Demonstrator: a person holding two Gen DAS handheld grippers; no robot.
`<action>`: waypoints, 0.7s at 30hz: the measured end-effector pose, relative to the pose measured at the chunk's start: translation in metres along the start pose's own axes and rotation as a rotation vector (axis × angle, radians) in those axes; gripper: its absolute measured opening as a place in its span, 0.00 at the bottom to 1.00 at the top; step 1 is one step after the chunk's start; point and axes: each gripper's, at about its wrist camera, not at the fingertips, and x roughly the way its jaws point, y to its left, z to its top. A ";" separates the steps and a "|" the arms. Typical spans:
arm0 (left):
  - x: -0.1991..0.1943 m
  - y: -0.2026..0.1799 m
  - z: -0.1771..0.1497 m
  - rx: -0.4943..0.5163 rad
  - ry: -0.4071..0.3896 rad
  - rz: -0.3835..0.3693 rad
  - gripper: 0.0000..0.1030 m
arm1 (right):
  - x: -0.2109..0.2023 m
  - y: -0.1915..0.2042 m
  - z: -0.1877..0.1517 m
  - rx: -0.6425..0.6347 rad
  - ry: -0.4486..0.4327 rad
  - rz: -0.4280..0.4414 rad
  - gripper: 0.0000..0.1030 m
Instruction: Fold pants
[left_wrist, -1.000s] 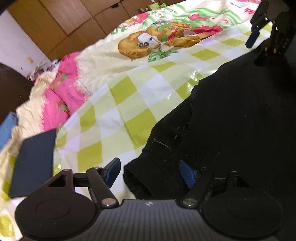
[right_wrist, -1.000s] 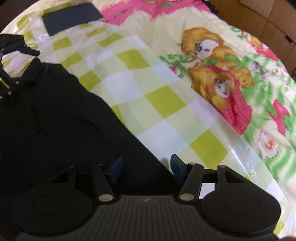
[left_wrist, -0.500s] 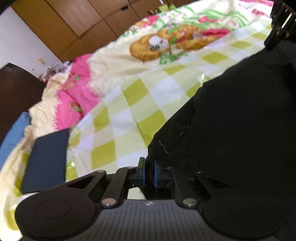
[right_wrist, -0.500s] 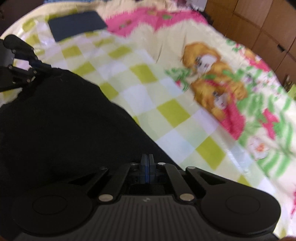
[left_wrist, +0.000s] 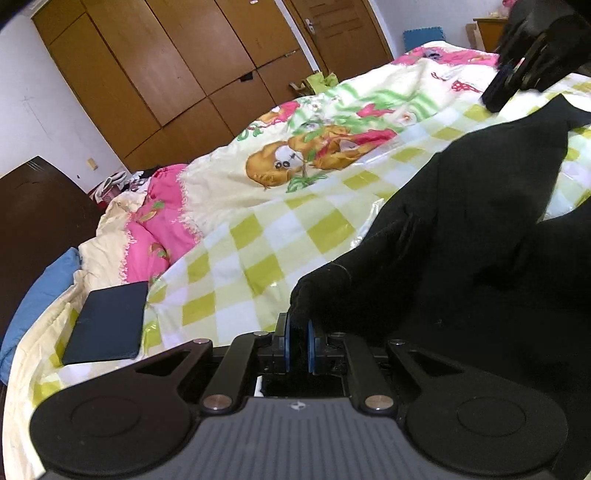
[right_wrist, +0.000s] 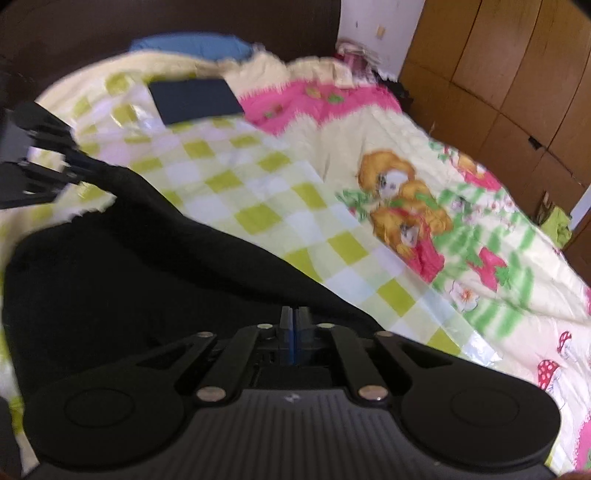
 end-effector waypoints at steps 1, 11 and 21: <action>-0.002 -0.001 0.001 -0.001 -0.004 -0.009 0.24 | 0.011 0.000 -0.001 -0.031 -0.004 -0.013 0.36; -0.018 0.001 -0.013 -0.023 -0.033 -0.010 0.24 | 0.094 0.014 -0.003 -0.306 0.027 -0.098 0.48; -0.016 0.010 -0.017 -0.061 -0.055 -0.016 0.24 | 0.112 0.027 -0.008 -0.372 0.075 -0.060 0.51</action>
